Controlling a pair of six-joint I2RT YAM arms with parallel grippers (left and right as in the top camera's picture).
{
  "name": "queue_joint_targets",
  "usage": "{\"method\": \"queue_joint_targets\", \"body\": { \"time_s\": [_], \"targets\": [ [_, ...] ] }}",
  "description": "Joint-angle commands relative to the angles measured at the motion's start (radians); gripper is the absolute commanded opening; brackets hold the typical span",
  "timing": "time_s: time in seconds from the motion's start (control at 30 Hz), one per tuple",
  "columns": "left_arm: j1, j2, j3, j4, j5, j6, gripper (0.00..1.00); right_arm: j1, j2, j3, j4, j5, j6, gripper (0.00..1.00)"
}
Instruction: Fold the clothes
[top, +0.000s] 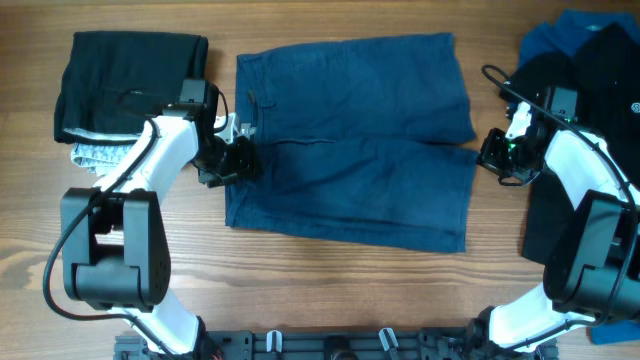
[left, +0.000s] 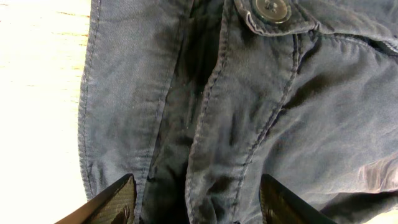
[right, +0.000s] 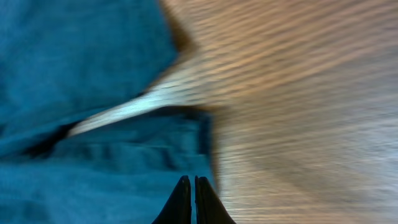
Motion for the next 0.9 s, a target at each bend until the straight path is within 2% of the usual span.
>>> {"method": "queue_joint_targets", "body": {
  "time_s": [0.0, 0.17, 0.27, 0.5, 0.6, 0.67, 0.8, 0.87],
  "targets": [
    [-0.002, -0.005, -0.005, 0.012, 0.008, 0.016, 0.62, -0.002, 0.012, -0.031, 0.044, -0.071, -0.021, 0.04],
    [-0.002, -0.005, -0.005, 0.019, 0.008, 0.016, 0.61, 0.000, 0.013, -0.172, 0.172, -0.084, -0.020, 0.04],
    [-0.002, -0.005, -0.005, 0.020, 0.009, 0.016, 0.61, 0.011, 0.013, -0.174, 0.171, -0.065, -0.018, 0.04],
    [-0.002, -0.005, -0.005, 0.020, 0.009, 0.016, 0.61, 0.011, 0.013, -0.174, 0.083, 0.378, 0.145, 0.04],
    [-0.002, -0.005, -0.005, 0.019, 0.008, 0.016, 0.61, 0.011, 0.013, -0.173, 0.086, 0.387, 0.147, 0.04],
    [-0.002, -0.005, -0.005, 0.019, 0.008, 0.016, 0.61, 0.011, 0.012, -0.156, 0.089, 0.331, 0.127, 0.04],
    [-0.002, -0.005, -0.005, 0.019, 0.009, 0.016, 0.61, 0.014, 0.011, 0.039, -0.096, -0.087, 0.018, 0.04],
    [-0.003, -0.005, -0.005, 0.019, 0.009, 0.016, 0.61, 0.024, 0.011, 0.039, -0.102, -0.156, -0.003, 0.04]
  ]
}}
